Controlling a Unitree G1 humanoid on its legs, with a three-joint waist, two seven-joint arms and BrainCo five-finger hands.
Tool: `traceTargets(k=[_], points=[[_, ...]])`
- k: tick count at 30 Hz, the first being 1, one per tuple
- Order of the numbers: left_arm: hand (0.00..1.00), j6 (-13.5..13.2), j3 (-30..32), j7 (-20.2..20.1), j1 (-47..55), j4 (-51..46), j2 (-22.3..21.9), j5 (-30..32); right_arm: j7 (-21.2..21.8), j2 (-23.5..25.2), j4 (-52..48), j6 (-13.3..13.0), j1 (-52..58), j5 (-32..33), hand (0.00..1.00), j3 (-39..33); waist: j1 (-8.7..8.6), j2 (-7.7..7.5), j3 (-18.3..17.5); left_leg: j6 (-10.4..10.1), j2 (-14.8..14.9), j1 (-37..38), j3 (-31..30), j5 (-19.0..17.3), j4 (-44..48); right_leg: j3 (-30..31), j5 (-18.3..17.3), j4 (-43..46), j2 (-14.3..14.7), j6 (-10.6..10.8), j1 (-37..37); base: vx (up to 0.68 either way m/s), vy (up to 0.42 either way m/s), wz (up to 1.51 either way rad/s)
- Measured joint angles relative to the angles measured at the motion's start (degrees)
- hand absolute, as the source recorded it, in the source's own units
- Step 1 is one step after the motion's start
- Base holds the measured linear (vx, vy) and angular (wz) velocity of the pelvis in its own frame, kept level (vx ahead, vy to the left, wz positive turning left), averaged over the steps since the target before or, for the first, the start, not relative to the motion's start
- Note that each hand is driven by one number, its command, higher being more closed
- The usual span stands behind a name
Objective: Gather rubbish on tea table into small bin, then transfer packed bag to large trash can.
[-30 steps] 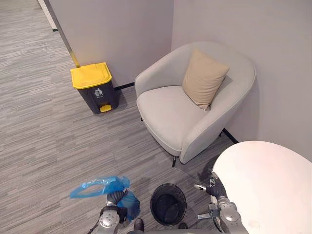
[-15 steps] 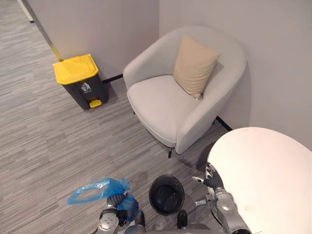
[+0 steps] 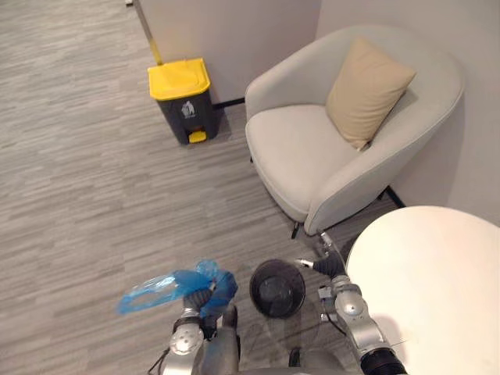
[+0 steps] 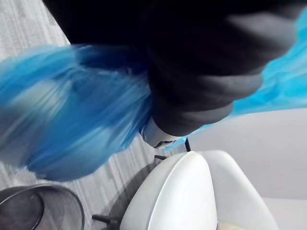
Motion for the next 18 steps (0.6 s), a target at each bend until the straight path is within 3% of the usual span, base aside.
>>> traceTargets(k=[1,2,4,6,9,12,14,18], points=[[1.0,0.02,-0.03,0.06,-0.15,0.04,0.16,-0.02,-0.07,-0.23,0.14,0.03,0.32,0.36,0.0,-0.08,-0.32,0.46,0.01,-0.49,0.93,0.11,-0.71,-0.88,-3.24,-1.99,1.3,-1.65,0.15,-1.28,0.0,-0.27,-0.078,0.78],[1.0,0.08,-0.58,0.01,-1.15,0.18,0.87,-0.02,-0.18,0.23,0.22,0.42,0.32,0.49,0.0,-1.0,-1.64,-0.1,0.33,0.69,1.16,-1.66,1.55,-2.26,-2.57,-5.04,3.77,-5.42,-0.54,-2.09,0.45,-0.26,-0.068,0.93],[1.0,0.07,-1.44,-0.15,-2.5,0.05,1.62,0.02,-0.99,0.16,0.21,0.65,0.24,0.62,0.0,-2.76,-1.41,-1.5,1.07,0.76,-0.18,-3.11,4.82,-2.26,2.8,-6.78,5.68,-7.55,-2.7,-2.77,-0.05,-0.21,-0.03,0.84],[1.0,0.03,-2.29,-0.32,-2.13,0.05,2.07,0.1,-1.18,0.11,0.79,0.92,0.74,1.62,0.0,-3.22,-1.81,-1.51,1.04,2.96,-0.3,-1.59,8.32,-4.7,10.23,-9.77,7.91,-10.07,-4.86,-2.08,0.55,-0.17,0.04,0.81],[1.0,-0.04,-2.31,-0.35,-2.59,0.96,2.22,0.11,-1.15,0.3,2.22,0.99,1.21,1.6,0.0,-3.95,-3.06,-0.5,0.45,2.53,2.31,4.55,12.75,-10.97,9.68,-14.17,10.61,-13.38,-6.24,-0.3,1.71,-0.08,0.116,0.81],[1.0,-0.02,-2.7,-0.36,-3.6,3.45,3.63,0.11,-1.19,1.69,4.52,1.06,1.79,1.61,0.0,-5.86,-3.26,-0.35,-0.04,2.06,1.01,7.02,15.01,-10.01,2.64,-16.18,13.39,-17.6,-6.12,1.91,3.77,-0.05,0.193,0.57],[1.0,-0.02,-2.73,-0.39,-2.82,4.5,5.09,0.55,-1.16,2.53,4.75,1.04,2.87,1.6,0.0,-5.9,-3.25,-0.73,-0.31,2.98,-1.36,10.06,14.62,-7.62,-2.29,-16.2,15.84,-22.24,-6.65,2.93,6.86,-0.03,0.132,0.22],[1.0,-0.02,-2.44,-0.36,-1.39,4.65,6.32,0.88,-1.16,2.54,6.83,1.05,3.11,1.6,0.0,-6.91,-4.49,0.16,-1.42,4.71,-3.97,12.18,13.64,-4.41,-8.67,-15.95,17.03,-24.64,-7.57,4.11,7.74,-0.09,0.133,0.21]])
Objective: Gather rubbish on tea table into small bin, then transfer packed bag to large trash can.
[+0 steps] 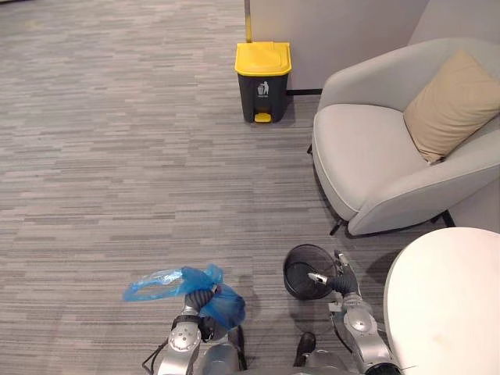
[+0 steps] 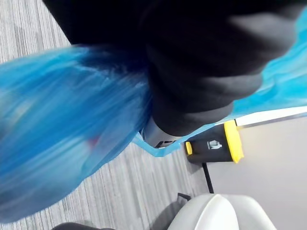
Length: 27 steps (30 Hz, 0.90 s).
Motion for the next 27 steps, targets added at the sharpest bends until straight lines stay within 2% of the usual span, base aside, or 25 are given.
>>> traceTargets(k=[5,9,10,12,14,16,17,18,19,20,22,23,24,25,26,27], points=[[1.0,0.02,0.69,0.0,0.39,2.18,0.9,1.65,0.1,0.29,2.31,0.24,0.26,-0.06,0.0,-0.83,0.1,-0.36,-0.38,0.14,-0.83,1.96,-0.17,2.4,-4.65,-0.12,1.36,-1.8,0.12,0.24,0.76,-0.03,0.05,0.03],[1.0,0.02,1.76,0.01,0.4,2.93,1.42,1.78,0.1,0.23,2.88,1.06,0.24,-0.05,0.0,-1.38,-0.02,-0.67,-0.54,0.31,-1.73,1.82,-0.82,2.18,-4.25,-1.27,1.12,-1.79,-0.47,0.97,1.44,0.03,0.039,0.14],[1.0,0.03,2.2,0.0,0.39,3.09,1.41,1.78,0.12,0.29,3.38,1.14,0.24,-0.05,0.0,-2.06,-0.04,-0.77,-0.47,0.69,-2.05,1.72,-1.26,1.58,-3.63,-1.79,0.06,-0.25,-1.27,1.39,1.33,0.06,0.052,0.35],[1.0,0.03,3.21,0.03,0.48,3.09,1.61,1.77,0.12,0.22,4.23,1.31,0.26,-0.05,0.0,-2.68,-0.03,-1.8,-0.12,1.86,-3.7,-0.03,-2.84,-2.07,1.02,-2.69,-5.06,7.79,-4.88,2.98,-0.28,0.06,0.076,0.47],[1.0,0.05,3.2,0.03,1.04,3.08,1.76,1.76,0.13,0.2,4.23,1.31,0.26,-0.05,0.0,-3.1,-0.04,-2.96,0.2,2.32,-4.81,-1.45,-4.32,-5.04,5.38,-3.24,-7.54,13.16,-7.67,3.59,-0.75,0.11,0.043,0.48],[1.0,0.14,3.02,0.01,1.67,2.9,1.71,1.74,0.17,0.1,4.21,1.31,0.27,-0.05,0.0,-3.12,-0.35,-3.37,0.26,2.95,-5.74,-2.5,-7.18,-6.89,8.05,0.86,-7.42,18.14,-8.5,2.6,-1.92,0.16,0.042,0.69],[1.0,0.16,3.06,0.0,1.8,2.06,1.61,1.68,0.18,0.18,4.18,1.37,0.51,-0.03,0.0,-3.03,-0.57,-3.4,0.42,3.1,-5.73,-2.28,-9.22,-7.28,8.6,5.07,-6.06,24.44,-8.06,0.45,-4.66,0.16,0.064,0.74],[1.0,0.17,3.07,0.01,1.82,1.32,1.58,1.66,0.18,0.24,4.12,1.36,0.55,-0.03,0.0,-3.02,-0.69,-3.22,0.73,3.22,-5.3,-1.9,-10.29,-7.27,8.87,7.02,-5.76,28.16,-7.67,-0.83,-6.88,0.27,0.015,0.84],[1.0,0.16,3.07,0.05,1.56,0.37,1.31,1.58,0.21,0.43,4.04,1.29,0.97,-0.01,0.0,-3.0,-0.91,-2.3,1.3,3.7,-4.23,-2.18,-12.97,-7.96,10.03,10.53,-9.14,29.91,-4.31,-0.2,-8.84,0.21,-0.041,0.85],[1.0,0.16,3.08,0.05,0.96,0.07,1.37,1.55,0.21,0.43,3.98,1.3,1.09,0.02,0.0,-2.99,-1.16,-2.63,1.48,3.64,-3.83,-2.05,-14.78,-8.57,10.24,12.52,-11.21,29.44,-1.22,-0.9,-10.45,0.22,-0.096,0.86],[1.0,0.44,3.16,0.04,-0.2,0.15,1.44,1.44,0.14,0.22,3.94,1.24,1.07,0.15,0.0,-3.12,-1.7,-3.25,1.76,3.34,-3.89,-0.94,-17.02,-9.02,10.04,13.1,-11.43,26.56,1.72,-1.24,-12.67,0.17,-0.125,0.76],[1.0,0.45,3.11,0.03,-0.7,0.16,1.55,1.43,0.12,0.19,3.93,1.24,1.44,0.55,0.0,-3.18,-1.98,-3.56,1.72,2.14,-4.31,-0.29,-18.33,-9.38,10.16,13.62,-10.95,22.1,3.18,-1.92,-12.61,0.21,-0.157,0.77],[1.0,0.46,3.11,0.02,-0.97,0.18,1.51,1.42,0.11,0.24,3.92,1.24,1.67,0.68,0.0,-3.23,-2.26,-4.02,1.65,1.37,-4.94,-0.16,-19.01,-9.86,10.72,14.1,-10.32,19.34,3.31,-2.32,-12.34,0.24,-0.212,0.87],[1.0,0.5,3.18,0.01,-1.65,0.53,1.08,1.43,0.15,0.13,3.79,1.26,2.32,1.13,0.0,-3.33,-2.72,-5.48,1.6,0.79,-6.37,-0.22,-20.21,-11.83,12.6,14.16,-6.0,17.43,2.42,-3.54,-11.24,0.22,-0.193,0.75],[1.0,0.76,3.11,-0.04,-1.81,0.4,-0.15,1.44,0.15,-0.06,2.81,1.36,2.92,1.4,0.0,-4.18,-2.88,-3.56,1.59,-0.32,-4.96,-0.22,-20.27,-13.27,13.69,12.27,-7.09,17.38,3.12,-3.85,-10.21,0.23,-0.192,0.57],[1.0,0.74,3.24,-0.01,-1.8,0.06,-0.55,1.44,0.14,0.09,1.8,1.36,3.19,1.75,0.0,-4.58,-2.51,-2.75,1.65,-0.69,-4.12,-0.23,-19.81,-13.95,14.1,12.06,-7.46,17.3,3.76,-3.98,-10.11,0.21,-0.147,0.17]])
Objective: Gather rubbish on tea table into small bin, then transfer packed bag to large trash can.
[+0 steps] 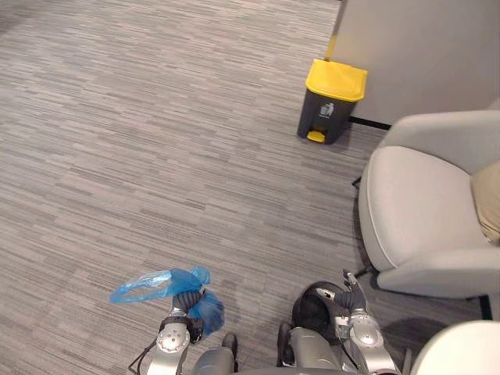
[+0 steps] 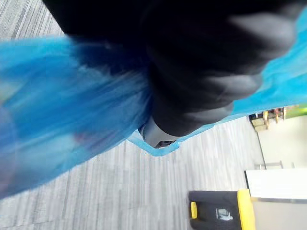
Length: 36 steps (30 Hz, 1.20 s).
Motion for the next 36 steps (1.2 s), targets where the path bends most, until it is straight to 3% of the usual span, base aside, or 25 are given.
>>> traceTargets(k=[2,4,5,7,9,12,13,14,15,19,20,22,23,24,26,28,30,31,32,33,36], points=[[1.0,0.02,1.36,-0.02,-0.24,-0.91,-1.11,0.01,0.01,0.41,-2.3,0.03,0.22,0.63,0.0,-0.08,-0.42,1.7,0.31,-1.88,3.12,-1.12,4.2,-1.18,4.33,-1.46,-0.95,-1.6,1.9,-1.03,1.81,0.3,-0.185,0.19],[1.0,0.29,2.15,-0.03,-0.08,-2.28,-2.1,0.01,0.0,0.91,-5.05,0.05,1.26,0.9,0.0,0.03,-0.38,1.65,0.7,-2.95,6.0,-4.06,8.44,-1.82,16.46,-2.48,-0.98,-4.54,3.71,-1.73,6.89,0.31,-0.158,0.11],[1.0,0.27,2.01,-0.12,0.64,-3.88,-2.44,0.0,-0.02,1.49,-7.66,-0.15,2.46,1.1,0.0,0.41,0.42,1.44,0.92,-3.47,8.94,-6.91,12.53,-2.04,25.91,-2.31,-1.24,-6.5,4.97,-2.47,10.75,0.23,-0.077,-0.21],[1.0,0.25,1.9,-0.12,1.11,-5.53,-2.82,-0.01,-0.04,1.47,-9.01,-0.23,2.65,1.57,0.0,0.36,1.32,0.49,0.82,-1.55,12.21,-9.13,17.61,-3.2,31.18,-1.16,-1.64,-7.83,5.21,-3.08,13.56,0.24,-0.041,-0.37],[1.0,0.24,1.87,-0.13,0.77,-7.0,-2.75,0.02,-0.08,1.32,-9.11,-0.26,1.71,1.76,0.0,0.26,2.08,0.03,0.6,-0.54,13.66,-12.48,19.72,-3.8,26.59,1.07,-1.58,-9.95,4.97,-2.99,14.39,0.23,0.058,-0.44],[1.0,0.26,1.82,-0.23,0.71,-6.43,-2.74,0.01,-0.04,1.54,-7.92,-0.15,1.64,2.22,0.0,0.1,2.64,0.03,0.62,-0.54,12.84,-12.79,19.24,-1.56,13.14,2.56,-1.68,-10.64,4.25,-1.87,14.89,0.19,0.168,-0.34],[1.0,0.28,1.79,-0.53,0.76,-6.26,-2.92,0.02,-0.05,1.43,-7.46,-0.11,1.61,2.24,0.0,-0.23,2.67,0.63,0.56,-0.35,11.85,-11.57,17.91,5.02,3.73,3.62,-2.63,-10.63,4.02,-0.05,15.17,0.29,0.323,-0.34],[1.0,0.29,1.84,-0.91,0.52,-5.27,-2.97,0.01,-0.06,2.08,-5.33,0.04,0.82,2.24,0.0,-0.63,2.65,-0.01,0.7,-1.12,10.35,-10.07,17.41,10.91,1.78,5.41,-3.43,-10.91,3.2,1.52,15.63,0.29,0.319,-0.28],[1.0,0.33,1.7,-1.15,0.16,-4.6,-2.54,0.01,-0.04,2.42,-4.93,0.16,0.68,2.28,0.0,-0.59,2.66,-0.51,0.43,-0.91,9.53,-9.82,17.54,11.22,1.24,6.16,-3.07,-11.61,2.47,2.06,15.51,0.26,0.314,-0.16],[1.0,0.31,1.5,-1.23,-0.2,-4.65,-2.23,0.02,0.05,2.56,-3.48,0.11,-0.84,2.12,0.0,-0.45,2.95,-0.27,0.23,1.08,6.92,-9.34,20.63,5.91,4.84,10.37,-3.35,-11.67,-0.98,4.51,15.69,0.12,0.195,-0.32],[1.0,0.37,1.32,-1.23,0.5,-4.65,-2.04,0.02,0.06,2.44,-2.94,0.07,-0.86,2.1,0.0,-0.46,2.95,-0.19,0.35,0.69,6.69,-8.1,21.54,2.77,5.56,11.74,-4.41,-8.16,-1.52,6.12,15.35,0.08,0.162,-0.55],[1.0,0.52,0.78,-1.23,1.76,-4.6,-2.01,0.02,0.05,2.45,-1.89,0.09,-0.95,2.11,0.0,-0.57,2.83,0.14,0.5,0.69,6.65,-5.56,23.03,1.13,5.24,13.72,-4.95,2.17,-1.6,7.03,11.28,0.03,0.125,-0.62],[1.0,0.58,-0.45,-1.17,2.25,-4.37,-1.28,0.02,0.05,2.51,-1.51,0.09,-0.59,2.09,0.0,-0.09,2.51,-0.43,0.5,0.99,5.76,-3.51,24.57,0.67,4.17,14.65,-3.96,13.57,-2.48,9.2,5.28,0.06,0.129,-0.55],[1.0,0.82,-0.9,-1.18,2.12,-4.19,-0.91,0.03,0.04,2.52,-1.3,0.26,-0.25,2.08,0.0,0.12,2.26,-0.84,0.44,1.11,5.22,-2.38,25.35,0.52,3.28,14.24,-2.35,18.58,-3.31,10.0,2.69,0.06,0.082,-0.41],[1.0,0.95,-0.85,-0.95,2.08,-4.2,-0.87,-0.01,0.07,2.58,-1.02,0.86,0.33,1.92,0.0,0.41,2.11,-0.92,0.4,1.14,4.75,-0.29,25.8,0.35,1.08,12.51,-0.03,23.82,-4.04,8.0,-0.22,0.14,0.042,-0.32],[1.0,0.95,-0.74,-0.48,2.04,-4.2,-0.25,-0.1,0.09,2.65,-0.58,1.01,0.2,1.26,0.0,0.45,1.27,-0.87,0.42,1.17,4.8,1.32,25.55,0.34,-1.06,8.87,-3.73,24.29,-4.2,5.73,-1.93,0.18,-0.025,-0.27],[1.0,0.97,0.56,0.09,1.69,-4.07,0.08,-0.16,0.08,1.93,1.47,1.0,-1.76,0.49,0.0,0.48,0.67,-0.2,0.79,0.75,6.37,2.71,25.36,0.09,-2.52,0.99,-6.31,16.09,-3.28,3.79,-4.58,0.21,-0.115,-0.17],[1.0,0.97,0.88,0.06,1.54,-3.94,0.07,-0.15,0.07,1.68,2.16,1.02,-2.2,0.44,0.0,0.48,0.54,-0.27,0.75,0.52,6.8,2.97,25.4,-0.03,-2.49,-0.78,-5.96,12.56,-2.81,3.31,-5.09,0.27,-0.154,-0.01],[1.0,0.87,1.09,0.05,1.2,-3.19,0.94,-0.16,0.05,1.33,2.9,1.17,-2.3,0.36,0.0,0.5,0.31,-1.28,0.22,-1.03,6.44,3.7,25.39,-0.8,-2.1,-2.45,-1.97,3.01,-1.92,2.05,-5.1,0.36,-0.15,0.18],[1.0,1.08,1.2,0.04,0.06,-0.57,0.5,-0.14,0.01,0.1,4.08,1.41,-2.27,0.25,0.0,0.44,-0.16,0.04,0.32,-2.18,7.12,4.22,23.4,-1.61,-0.39,-2.78,2.53,1.73,-1.02,-0.81,-3.41,0.48,-0.176,0.12],[1.0,1.12,1.6,-0.02,-0.14,-0.19,0.15,-0.12,0.03,-0.73,4.45,1.83,-3.3,0.33,0.0,0.33,-0.08,1.36,-0.18,-2.45,9.24,4.33,20.65,-1.55,1.22,-3.35,0.39,0.96,1.3,-1.61,-2.15,0.41,-0.18,-0.13]])
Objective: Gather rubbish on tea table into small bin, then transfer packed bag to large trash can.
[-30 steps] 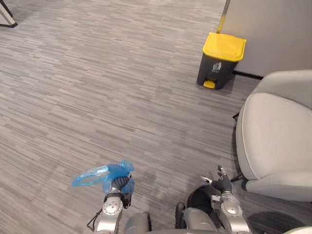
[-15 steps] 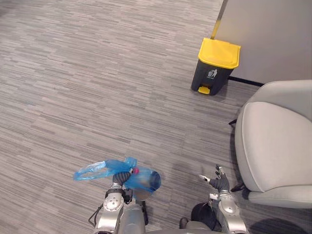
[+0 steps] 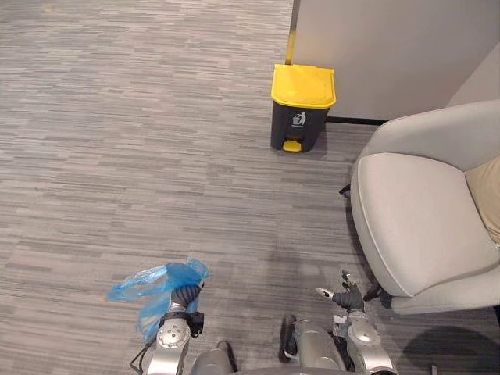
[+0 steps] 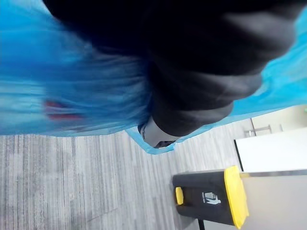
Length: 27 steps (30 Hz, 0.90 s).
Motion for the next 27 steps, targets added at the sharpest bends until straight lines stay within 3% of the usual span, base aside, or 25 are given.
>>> traceTargets(k=[3,4,5,7,10,11,12,13,14,15,17,19,20,21,22,24,26,27], points=[[1.0,0.05,0.14,-0.16,-0.09,-0.96,-1.65,0.0,-0.02,0.74,-1.57,0.22,1.44,0.21,0.0,0.13,-0.1,0.69,0.76,-1.53,5.34,-3.77,-1.65,1.46,20.36,-1.05,-0.93,-3.35,3.18,-0.78,8.33,0.36,-0.162,-0.09],[1.0,-0.05,0.1,-0.25,0.98,-2.39,-2.48,-0.03,-0.07,1.49,-4.26,0.1,2.41,0.29,0.0,0.87,1.01,0.37,0.89,-1.0,7.55,-7.19,-1.51,2.36,30.72,-0.01,-2.32,-4.84,3.81,-2.15,11.78,0.32,-0.05,-0.51],[1.0,-0.25,0.09,-0.73,1.22,-3.24,-3.09,-0.11,-0.12,1.91,-5.67,0.04,2.3,0.42,0.0,1.13,1.5,0.03,1.08,0.37,8.29,-10.35,-1.26,0.94,37.03,1.61,-3.54,-5.97,3.98,-2.29,13.89,0.3,-0.02,-0.58],[1.0,-0.25,0.04,-1.27,1.09,-3.82,-3.19,-0.17,-0.11,2.03,-6.38,-0.02,1.88,0.59,0.0,1.09,2.27,-0.24,1.2,1.69,8.33,-14.21,-0.95,0.07,38.57,3.35,-3.77,-7.61,4.06,-2.16,15.04,0.22,0.044,-0.56],[1.0,-0.47,0.04,-1.26,1.17,-4.43,-3.04,-0.56,-0.13,2.17,-5.91,0.15,0.98,0.67,0.0,1.1,3.05,-0.79,1.62,2.44,4.63,-19.53,-1.69,-0.36,25.92,6.28,-4.01,-10.88,2.65,-0.36,17.71,0.29,0.159,-0.44],[1.0,-0.48,0.06,-1.26,1.1,-4.1,-3.06,-0.57,-0.16,2.17,-4.92,0.14,0.62,0.66,0.0,0.9,3.15,-1.14,1.78,1.7,1.86,-19.58,-2.83,0.43,16.61,7.03,-4.2,-11.91,1.45,0.79,19.11,0.28,0.199,-0.28],[1.0,-0.5,0.04,-1.27,1.05,-4.01,-3.13,-0.56,-0.16,1.94,-3.76,0.13,0.08,0.66,0.0,0.64,3.2,-1.02,1.71,0.35,-0.2,-19.03,-4.32,2.89,8.14,7.6,-4.66,-12.56,0.74,1.95,19.94,0.43,0.331,-0.38],[1.0,-0.54,0.0,-1.27,1.04,-3.89,-3.41,-0.57,-0.17,0.94,-3.12,0.14,-0.17,0.65,0.0,-0.11,3.35,0.18,1.4,0.17,-0.85,-18.39,-5.82,8.56,0.9,8.51,-5.35,-13.16,1.01,3.36,20.63,0.36,0.311,-0.5],[1.0,-0.53,0.13,-1.26,0.56,-2.6,-2.94,-0.64,-0.23,1.26,-0.85,0.42,-1.0,0.66,0.0,-0.09,4.14,-0.8,1.31,2.74,-2.19,-17.55,-4.7,13.03,1.17,10.29,-6.06,-13.69,-0.1,4.86,20.96,0.44,0.343,-0.35],[1.0,-0.46,0.12,-1.26,-0.67,-1.57,-2.52,-0.75,-0.09,1.4,-0.8,0.38,-0.93,0.61,0.0,0.04,4.14,-1.68,0.87,3.89,-4.04,-17.82,-4.21,11.71,1.34,10.41,-5.61,-14.05,-2.02,5.65,20.97,0.35,0.26,-0.18],[1.0,-0.46,0.11,-1.23,-1.24,-1.54,-2.4,-1.05,-0.08,1.19,-0.57,0.4,-1.41,0.47,0.0,-0.12,4.21,-1.67,0.88,5.32,-5.71,-17.88,-2.67,8.68,3.47,11.5,-5.72,-11.99,-4.24,6.28,20.69,0.36,0.257,-0.07],[1.0,-0.37,-0.07,-1.16,-0.51,-1.54,-2.58,-1.28,0.0,1.18,0.43,0.32,-2.32,0.2,0.0,-0.08,4.28,-1.45,0.99,6.18,-6.68,-15.03,-1.35,5.07,4.08,12.7,-6.01,-3.0,-5.92,8.56,18.46,0.31,0.22,-0.34],[1.0,-0.27,-0.21,-1.15,0.5,-1.5,-2.17,-1.52,0.01,1.3,0.87,0.32,-2.49,0.15,0.0,-0.04,4.22,-1.33,1.06,6.15,-7.21,-12.1,-0.57,3.34,3.43,13.53,-4.67,8.36,-6.87,11.37,14.28,0.25,0.136,-0.28],[1.0,-0.12,-0.62,-1.13,0.87,-1.48,-1.8,-1.55,0.01,1.32,0.86,0.31,-2.5,0.11,0.0,-0.02,4.06,-1.36,1.04,6.37,-7.61,-10.39,-0.36,2.78,2.69,13.91,-3.24,14.14,-7.46,13.63,11.99,0.32,0.152,-0.2],[1.0,-0.01,-1.09,-1.1,1.06,-1.48,-1.44,-1.55,0.01,1.28,1.06,0.35,-1.87,0.08,0.0,-0.01,3.96,-1.35,1.05,6.71,-7.78,-7.79,0.01,1.9,1.68,14.61,-2.7,23.45,-7.48,14.58,8.16,0.4,0.111,-0.02],[1.0,0.03,-1.13,-0.55,1.01,-1.58,-0.02,-1.64,0.02,1.33,1.06,0.39,-1.02,0.01,0.0,0.09,3.71,-1.24,1.09,6.97,-7.99,-3.59,-0.4,0.88,-0.49,11.98,-4.41,31.68,-7.27,11.36,2.45,0.36,0.032,0.05],[1.0,0.04,-0.77,0.22,0.95,-1.75,0.46,-1.69,0.01,1.32,0.69,0.42,-0.98,-0.02,0.0,0.08,2.41,-1.09,1.11,6.54,-7.68,-0.45,-1.41,0.34,-2.45,7.98,-6.67,31.16,-6.51,7.65,-2.07,0.35,-0.062,0.23],[1.0,0.03,-0.61,0.23,0.85,-1.76,0.39,-1.69,0.01,1.29,0.63,0.42,-1.03,-0.03,0.0,0.08,2.33,-1.02,1.13,6.24,-7.44,0.4,-1.58,0.11,-2.93,7.21,-7.21,29.79,-6.07,6.75,-3.32,0.37,-0.123,0.21]])
